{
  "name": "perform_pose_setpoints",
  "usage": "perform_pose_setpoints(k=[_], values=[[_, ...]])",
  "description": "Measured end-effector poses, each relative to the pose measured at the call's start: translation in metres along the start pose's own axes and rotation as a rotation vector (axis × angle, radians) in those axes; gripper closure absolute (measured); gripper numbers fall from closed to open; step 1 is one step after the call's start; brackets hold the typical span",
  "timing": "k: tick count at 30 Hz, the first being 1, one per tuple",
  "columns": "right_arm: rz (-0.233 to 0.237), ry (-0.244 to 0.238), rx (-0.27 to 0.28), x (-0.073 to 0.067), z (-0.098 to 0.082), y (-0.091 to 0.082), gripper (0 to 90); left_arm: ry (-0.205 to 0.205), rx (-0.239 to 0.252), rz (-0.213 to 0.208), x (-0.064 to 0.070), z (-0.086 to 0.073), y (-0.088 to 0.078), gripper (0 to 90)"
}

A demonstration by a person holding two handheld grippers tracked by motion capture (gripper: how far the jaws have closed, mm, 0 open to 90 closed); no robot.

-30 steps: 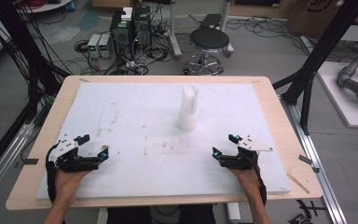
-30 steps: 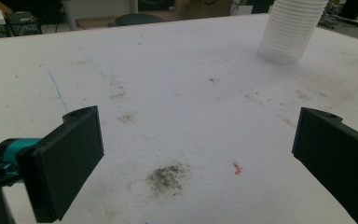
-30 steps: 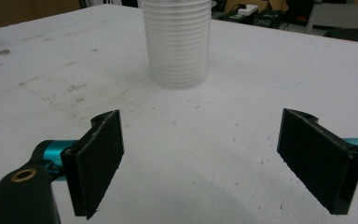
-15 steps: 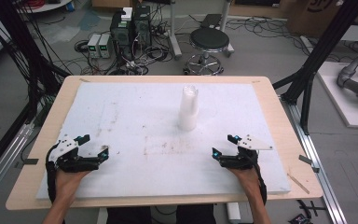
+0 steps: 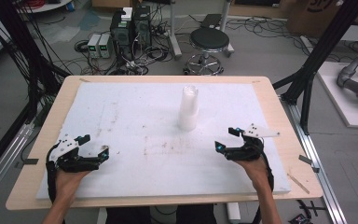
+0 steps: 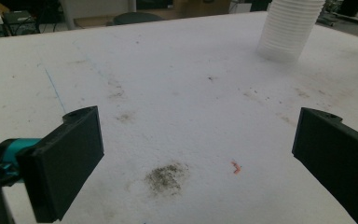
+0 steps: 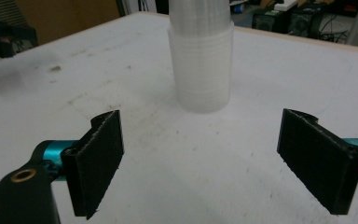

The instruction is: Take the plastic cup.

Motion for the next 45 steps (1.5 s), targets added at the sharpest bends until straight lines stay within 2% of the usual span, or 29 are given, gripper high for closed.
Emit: perform_pose_setpoints(k=[1, 2, 6, 10, 16, 19, 20, 21, 23, 25, 32, 35, 36, 39, 40, 42, 43, 45], values=[[0.000, -0.026, 0.005, 0.002, 0.017, -0.003, 14.5, -0.001, 0.001, -0.001, 0.000, 0.000, 0.000, 1.8], [0.000, -0.026, 0.005, 0.002, 0.017, -0.003, 14.5, -0.001, 0.002, 0.000, 0.000, 0.000, 0.000, 1.8], [0.008, -0.052, 0.000, 0.004, 0.049, -0.007, 14.5, 0.000, 0.002, -0.001, 0.000, 0.000, 0.000, 1.8], [0.041, -0.061, -0.027, 0.006, 0.072, -0.005, 14.4, 0.001, 0.003, -0.003, 0.000, 0.000, 0.000, 1.8], [0.082, -0.088, -0.092, 0.007, 0.094, 0.011, 13.9, 0.006, 0.000, -0.005, 0.000, 0.000, 0.000, 1.8], [0.104, -0.113, -0.122, 0.007, 0.108, 0.026, 13.7, 0.006, 0.000, -0.007, 0.000, 0.000, 0.000, 1.8], [0.104, -0.113, -0.122, 0.007, 0.108, 0.026, 13.7, 0.005, 0.000, -0.006, 0.000, 0.000, 0.000, 1.8], [0.116, -0.125, -0.138, 0.007, 0.114, 0.035, 13.7, 0.005, -0.001, -0.007, 0.000, 0.000, 0.000, 1.8], [0.121, -0.128, -0.147, 0.007, 0.117, 0.040, 13.7, 0.004, -0.002, -0.008, 0.000, 0.000, 0.000, 1.8], [0.139, -0.139, -0.164, 0.007, 0.123, 0.053, 13.7, -0.001, -0.009, -0.010, 0.000, 0.000, 0.001, 1.8], [0.166, -0.146, -0.183, 0.009, 0.135, 0.074, 13.7, -0.002, -0.012, -0.013, 0.000, 0.000, 0.001, 1.8], [0.184, -0.151, -0.174, 0.009, 0.141, 0.083, 13.7, -0.004, -0.013, -0.013, 0.000, 0.000, 0.001, 1.8], [0.187, -0.161, -0.183, 0.009, 0.142, 0.091, 13.7, -0.005, -0.014, -0.013, 0.000, 0.000, 0.001, 1.8], [0.180, -0.167, -0.211, 0.008, 0.142, 0.098, 13.7, -0.002, -0.015, -0.016, 0.000, 0.000, 0.001, 1.8], [0.187, -0.171, -0.202, 0.007, 0.143, 0.105, 13.7, -0.002, -0.015, -0.016, 0.000, 0.000, 0.002, 1.8], [0.184, -0.171, -0.203, 0.006, 0.144, 0.107, 13.7, -0.004, -0.015, -0.015, 0.000, 0.000, 0.002, 1.8], [0.194, -0.172, -0.212, 0.006, 0.142, 0.114, 13.7, -0.003, -0.015, -0.015, 0.000, 0.000, 0.002, 1.8], [0.191, -0.173, -0.223, 0.007, 0.141, 0.117, 13.7, -0.002, -0.014, -0.014, 0.000, 0.000, 0.002, 1.8]])
Point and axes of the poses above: each handheld gripper's, and its own axes: y roughly forward along the jaws, z roughly out of its top, x roughly to its right, the point moved 5 cm from there along y, roughly forward along the jaws, and after that the axes turned 3 degrees about x, right-handed, at the moved point
